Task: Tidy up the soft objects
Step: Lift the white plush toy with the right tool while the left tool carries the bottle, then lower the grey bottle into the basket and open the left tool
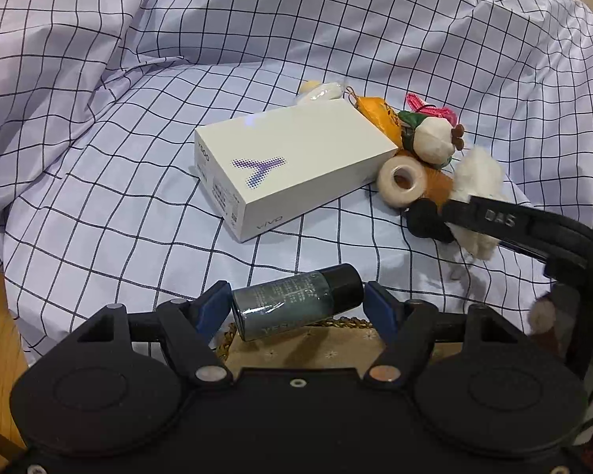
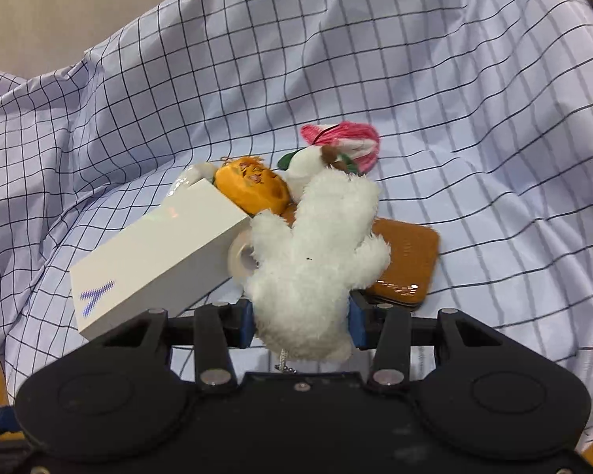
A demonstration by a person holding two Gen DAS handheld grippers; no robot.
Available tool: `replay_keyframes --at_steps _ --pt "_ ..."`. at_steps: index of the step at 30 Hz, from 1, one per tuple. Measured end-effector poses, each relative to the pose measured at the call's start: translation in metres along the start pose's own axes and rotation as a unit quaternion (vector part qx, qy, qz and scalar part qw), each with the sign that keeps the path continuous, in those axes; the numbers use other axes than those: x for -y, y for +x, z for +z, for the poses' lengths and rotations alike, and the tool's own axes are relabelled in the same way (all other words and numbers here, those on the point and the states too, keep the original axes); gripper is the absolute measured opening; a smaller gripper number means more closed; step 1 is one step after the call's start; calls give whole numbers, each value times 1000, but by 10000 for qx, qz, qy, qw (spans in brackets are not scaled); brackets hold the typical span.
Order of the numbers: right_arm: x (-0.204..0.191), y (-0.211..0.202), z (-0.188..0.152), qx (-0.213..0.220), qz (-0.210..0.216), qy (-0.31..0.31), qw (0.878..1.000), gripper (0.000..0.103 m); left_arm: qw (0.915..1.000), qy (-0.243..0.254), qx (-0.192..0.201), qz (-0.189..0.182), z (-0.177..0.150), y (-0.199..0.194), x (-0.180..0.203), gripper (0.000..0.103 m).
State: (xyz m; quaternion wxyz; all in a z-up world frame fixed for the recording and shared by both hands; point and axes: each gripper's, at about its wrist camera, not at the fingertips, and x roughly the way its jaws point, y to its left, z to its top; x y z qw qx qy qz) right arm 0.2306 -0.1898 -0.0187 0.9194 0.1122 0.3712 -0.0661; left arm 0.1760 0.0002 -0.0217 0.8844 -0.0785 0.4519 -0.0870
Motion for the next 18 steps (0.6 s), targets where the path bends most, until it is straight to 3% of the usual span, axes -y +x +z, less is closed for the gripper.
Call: replay_keyframes --at_steps 9,18 --pt "7 -53 -14 322 -36 -166 9993 44 9996 115 241 -84 -10 -27 8 68" --pt "8 -127 -43 708 284 -214 9969 45 9984 269 480 -98 -38 -65 18 68"
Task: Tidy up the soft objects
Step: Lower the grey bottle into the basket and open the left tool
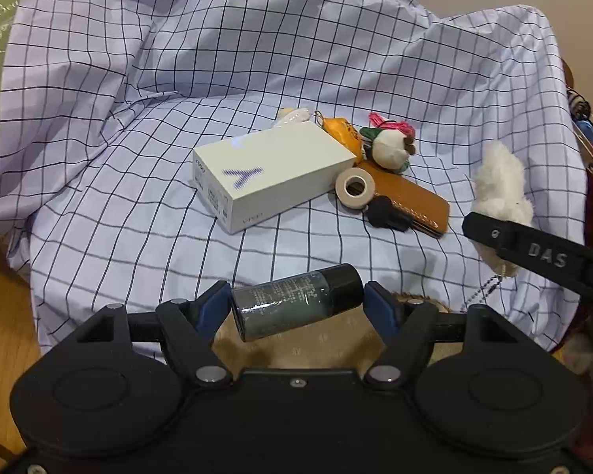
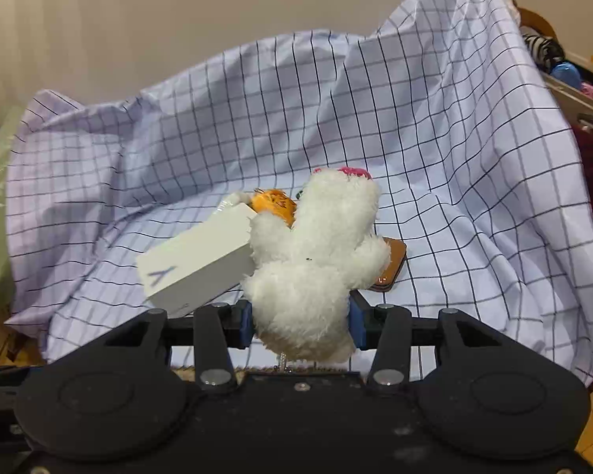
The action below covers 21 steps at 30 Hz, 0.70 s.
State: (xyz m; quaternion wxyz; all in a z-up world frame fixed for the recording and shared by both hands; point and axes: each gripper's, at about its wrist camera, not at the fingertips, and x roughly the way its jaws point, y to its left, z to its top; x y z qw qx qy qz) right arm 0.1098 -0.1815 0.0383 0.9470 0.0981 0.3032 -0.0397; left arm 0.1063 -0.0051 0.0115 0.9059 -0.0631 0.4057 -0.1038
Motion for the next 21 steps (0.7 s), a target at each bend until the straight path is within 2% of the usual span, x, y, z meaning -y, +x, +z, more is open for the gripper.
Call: replay_keyframes --at_steps 7,17,21 --pt "10 -50 -24 180 203 9 9996 45 9996 -112 -242 -66 -29 -14 5 68" --pt "14 -96 -59 340 374 150 9986 45 9997 -136 42 177 -51 -35 11 68" --pt "13 -104 -67 304 259 78 9992 45 9997 -174 -50 143 -57 -37 10 68"
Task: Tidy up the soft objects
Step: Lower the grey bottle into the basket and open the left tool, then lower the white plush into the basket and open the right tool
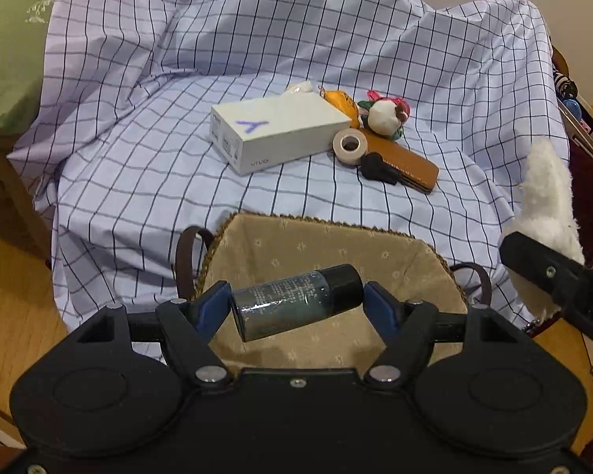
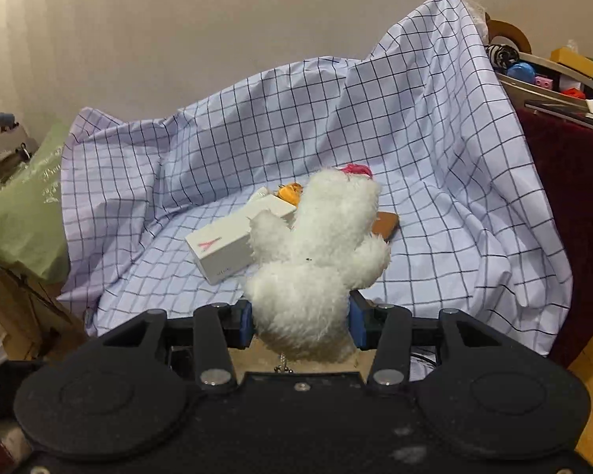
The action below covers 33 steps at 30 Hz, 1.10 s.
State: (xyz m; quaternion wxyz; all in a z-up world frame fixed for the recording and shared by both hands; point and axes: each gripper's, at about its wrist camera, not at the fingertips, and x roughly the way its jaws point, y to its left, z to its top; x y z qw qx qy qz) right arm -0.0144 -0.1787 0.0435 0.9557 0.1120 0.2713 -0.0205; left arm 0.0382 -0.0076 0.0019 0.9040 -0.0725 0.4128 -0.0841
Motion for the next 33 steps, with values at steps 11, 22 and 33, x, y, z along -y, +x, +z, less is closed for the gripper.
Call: replay_keyframes --at_steps 11,22,33 --pt "-2 7 -13 -323 -131 -71 9994 45 9998 -151 -139 42 -7 6 -8 68" --pt "-3 12 -15 -480 -97 -147 9987 45 9998 -181 -6 121 -7 1 -9 77" --pt "-6 16 -18 -611 -33 -216 9979 51 9986 -301 250 350 -9 -9 -12 78"
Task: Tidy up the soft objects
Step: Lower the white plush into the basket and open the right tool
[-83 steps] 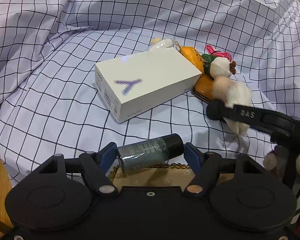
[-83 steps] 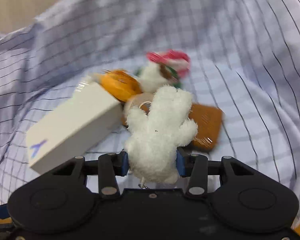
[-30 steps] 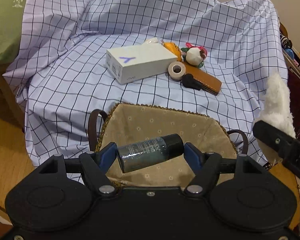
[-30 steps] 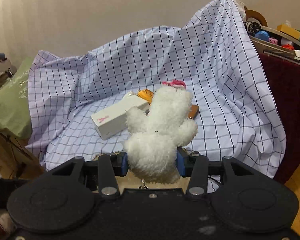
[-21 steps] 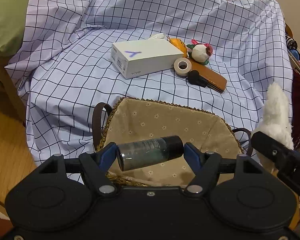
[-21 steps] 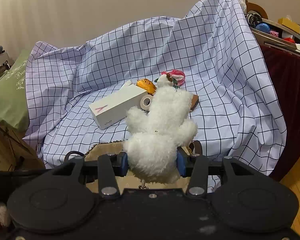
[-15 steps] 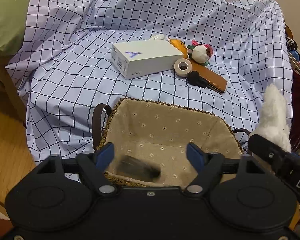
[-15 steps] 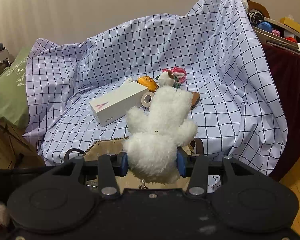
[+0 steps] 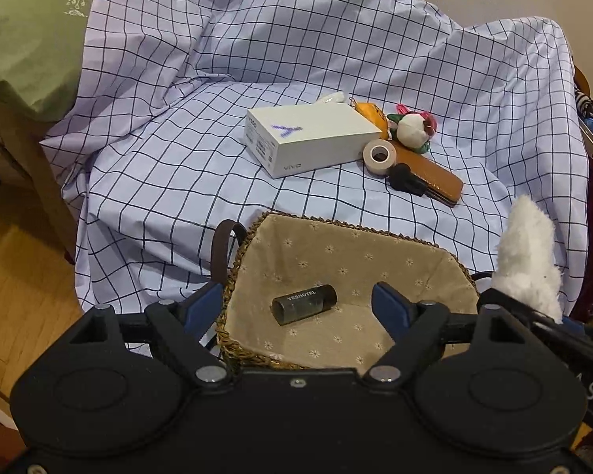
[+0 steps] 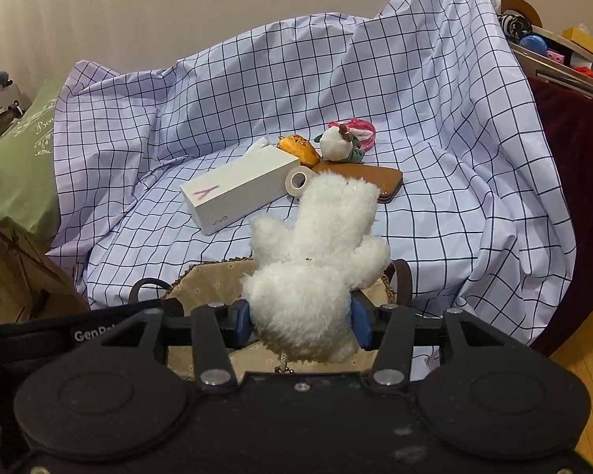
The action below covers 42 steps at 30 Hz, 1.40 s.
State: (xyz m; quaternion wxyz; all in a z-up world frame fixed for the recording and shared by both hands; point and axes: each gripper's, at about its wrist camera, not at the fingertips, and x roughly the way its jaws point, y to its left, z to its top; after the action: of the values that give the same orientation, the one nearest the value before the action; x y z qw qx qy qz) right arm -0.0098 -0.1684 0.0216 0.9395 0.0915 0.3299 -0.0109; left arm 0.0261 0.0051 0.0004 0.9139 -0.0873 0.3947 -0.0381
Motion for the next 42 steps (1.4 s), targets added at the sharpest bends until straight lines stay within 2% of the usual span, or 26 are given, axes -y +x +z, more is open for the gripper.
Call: replay_keyframes --at_steps 1,6,31,33,34,42 --pt "0 0 0 11 14 -4 10000 56 10000 -10 -10 2 0 0 0 78" --pt "0 -3 0 77 48 -32 10000 62 10000 -4 -70 0 -2 2 -1 78" --pt "8 -1 1 64 -101 304 9995 65 10000 30 -84 6 -3 0 1 79" --pt "8 0 1 31 -100 311 9995 66 10000 30 -94 -11 -2 1 1 89" --pt "8 1 1 17 -101 305 9995 66 10000 31 -80 -14 -2 1 1 90" --pt "5 7 0 -59 -100 232 9997 68 10000 34 -31 45 1 2 -1 90"
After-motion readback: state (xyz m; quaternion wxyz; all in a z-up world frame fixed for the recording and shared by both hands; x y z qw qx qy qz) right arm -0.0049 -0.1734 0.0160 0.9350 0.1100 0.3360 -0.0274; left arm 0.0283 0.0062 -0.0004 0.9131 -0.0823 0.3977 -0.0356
